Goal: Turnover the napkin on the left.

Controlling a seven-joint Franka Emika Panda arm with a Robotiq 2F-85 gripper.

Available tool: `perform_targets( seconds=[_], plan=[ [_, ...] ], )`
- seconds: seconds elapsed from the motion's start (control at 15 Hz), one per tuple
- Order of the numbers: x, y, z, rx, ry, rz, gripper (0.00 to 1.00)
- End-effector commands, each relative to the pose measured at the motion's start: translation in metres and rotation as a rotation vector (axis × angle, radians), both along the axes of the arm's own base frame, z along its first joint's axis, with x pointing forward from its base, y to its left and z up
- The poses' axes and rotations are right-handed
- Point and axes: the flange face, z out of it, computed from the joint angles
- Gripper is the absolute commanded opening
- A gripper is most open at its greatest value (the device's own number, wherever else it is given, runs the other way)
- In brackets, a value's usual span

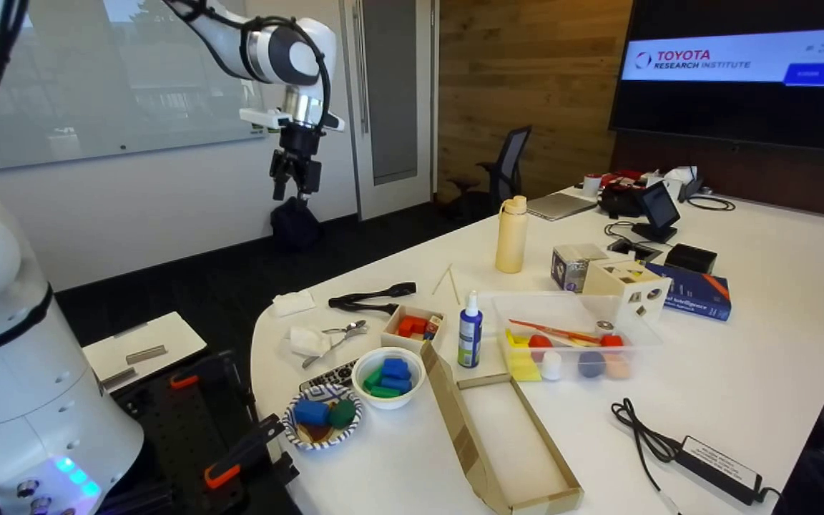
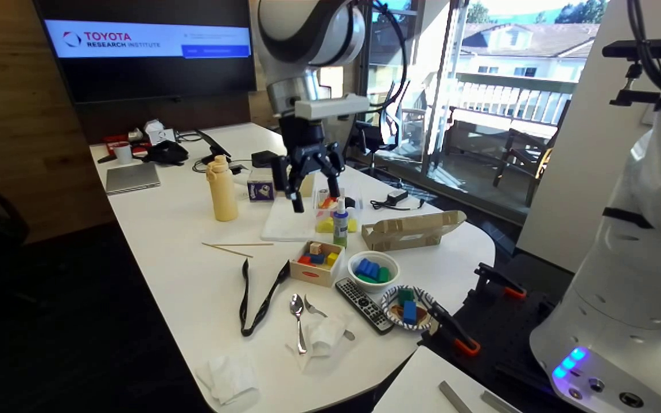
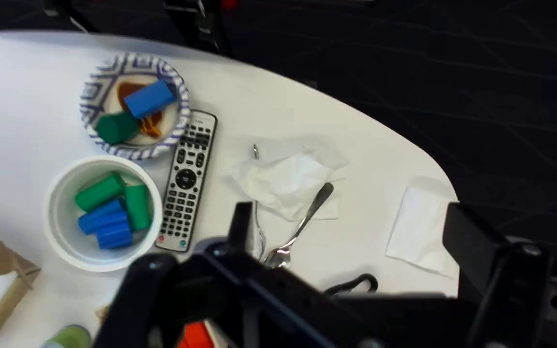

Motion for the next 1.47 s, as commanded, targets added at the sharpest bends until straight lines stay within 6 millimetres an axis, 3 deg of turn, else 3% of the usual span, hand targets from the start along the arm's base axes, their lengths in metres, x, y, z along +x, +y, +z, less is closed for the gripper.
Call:
perform_targets(
  seconds=[0.0,0.13,0.4,0.6,1.07,1.4],
  plan=[
    [0.004,0.015,-0.017,0.002,0.002,0.027,1.0],
    [0.01,0.027,-0.037,0.004,0.02,0.046,1.0],
    [0.022,0.027,-0.041,0.002,0.008,0.042,1.0],
    [0.039,0.071,-0.102,-0.002,0.011,0.082,1.0],
    [0.038,0.18,-0.229,0.015,0.03,0.152,1.0],
    [0.042,0.222,-0.28,-0.007,0.027,0.12,1.0]
  ],
)
